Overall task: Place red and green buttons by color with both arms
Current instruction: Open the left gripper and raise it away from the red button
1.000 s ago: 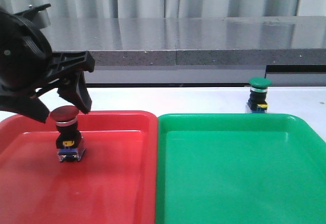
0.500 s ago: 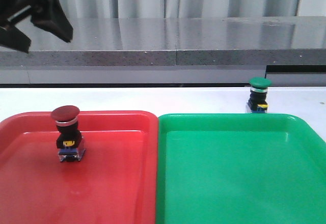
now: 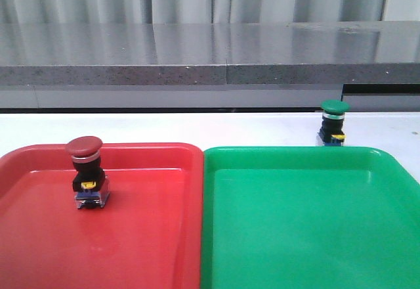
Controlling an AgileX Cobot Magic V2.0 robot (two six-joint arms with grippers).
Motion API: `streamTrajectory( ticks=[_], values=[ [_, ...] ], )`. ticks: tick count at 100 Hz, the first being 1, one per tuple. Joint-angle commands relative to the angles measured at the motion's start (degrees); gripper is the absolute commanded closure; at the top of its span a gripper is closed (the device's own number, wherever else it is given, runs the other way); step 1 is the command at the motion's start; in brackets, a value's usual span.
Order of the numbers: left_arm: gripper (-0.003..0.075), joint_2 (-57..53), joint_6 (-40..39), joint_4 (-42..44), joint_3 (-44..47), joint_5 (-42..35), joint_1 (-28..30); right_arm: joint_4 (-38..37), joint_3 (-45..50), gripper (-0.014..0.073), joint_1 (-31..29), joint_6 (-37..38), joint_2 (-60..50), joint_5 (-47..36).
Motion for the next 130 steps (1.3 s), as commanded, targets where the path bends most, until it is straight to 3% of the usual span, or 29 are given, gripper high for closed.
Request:
streamTrajectory(
  ticks=[1,34,68,130],
  values=[
    [0.0267,-5.6,-0.2,0.7,1.9,-5.6,0.2,-0.3,-0.8,0.066,-0.3,-0.5,-1.0,-4.2],
    [0.0496,-23.9,-0.2,1.5,12.5,-5.4,0.2,-0.3,-0.8,0.066,-0.3,-0.5,-1.0,-4.2],
    [0.0741,-28.3,0.0,1.8,14.6,-5.1,0.2,-0.3,-0.8,0.066,-0.3,-0.5,-1.0,-4.2],
    [0.0739,-28.3,0.0,1.9,14.6,-5.1,0.2,-0.3,-0.8,0.066,-0.3,-0.5,-1.0,-4.2]
  ],
)
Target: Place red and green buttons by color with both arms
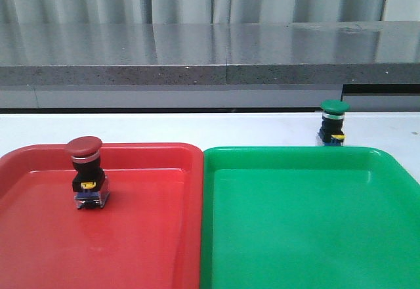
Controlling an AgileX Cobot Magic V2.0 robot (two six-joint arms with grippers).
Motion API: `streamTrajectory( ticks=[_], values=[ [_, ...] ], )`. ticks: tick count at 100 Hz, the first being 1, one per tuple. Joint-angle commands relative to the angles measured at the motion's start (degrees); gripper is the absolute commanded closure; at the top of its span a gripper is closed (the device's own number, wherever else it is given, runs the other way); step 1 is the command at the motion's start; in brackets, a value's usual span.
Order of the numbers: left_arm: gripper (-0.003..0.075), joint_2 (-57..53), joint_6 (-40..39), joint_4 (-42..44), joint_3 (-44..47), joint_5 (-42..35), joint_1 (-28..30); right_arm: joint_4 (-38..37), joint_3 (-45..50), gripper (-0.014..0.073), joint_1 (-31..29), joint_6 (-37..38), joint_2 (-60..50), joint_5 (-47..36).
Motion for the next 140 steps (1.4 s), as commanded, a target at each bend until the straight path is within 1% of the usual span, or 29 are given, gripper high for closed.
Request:
streamTrajectory(
  ticks=[1,40,47,54,69,78,103,111,120,123,126,140],
  values=[
    [0.0739,0.2,0.0,0.1,-1.6,-4.5,0.2,-0.3,-0.8,0.066,-0.3,-0.5,-1.0,-4.3],
    [0.0739,0.2,0.0,0.0,-1.6,-4.7,0.2,-0.3,-0.8,0.066,-0.3,-0.5,-1.0,-4.3],
    [0.0739,-0.8,0.0,0.0,-1.2,-4.7,1.0,-0.3,-0.8,0.066,-0.3,-0.5,-1.0,-4.3],
    [0.0739,-2.3,0.0,-0.3,0.1,-4.7,3.1,-0.3,-0.8,0.066,-0.3,-0.5,-1.0,-4.3],
    [0.0739,-7.1,0.0,-0.3,5.4,-4.7,9.8,-0.3,-0.8,0.066,-0.3,-0.5,-1.0,-4.3],
    [0.0739,-10.8,0.0,-0.3,9.5,-4.9,11.6,-0.3,-0.8,0.066,-0.3,-0.5,-1.0,-4.3],
    [0.0739,-18.9,0.0,0.1,19.0,-5.6,11.6,-0.3,-0.8,0.066,-0.3,-0.5,-1.0,-4.3],
    [0.0739,-20.4,0.0,0.1,21.1,-7.1,11.6,-0.3,-0.8,0.066,-0.3,-0.5,-1.0,-4.3],
    [0.0739,-21.8,0.0,0.1,23.2,-10.8,11.6,-0.3,-0.8,0.066,-0.3,-0.5,-1.0,-4.3],
    [0.0739,-22.1,0.0,0.1,23.5,-12.3,11.6,-0.3,-0.8,0.066,-0.3,-0.5,-1.0,-4.3],
    [0.0739,-22.5,0.0,0.3,23.5,-11.2,11.6,-0.3,-0.8,0.066,-0.3,-0.5,-1.0,-4.3],
    [0.0739,-22.9,0.0,1.9,23.4,-11.3,11.6,-0.3,-0.8,0.066,-0.3,-0.5,-1.0,-4.3]
  ],
)
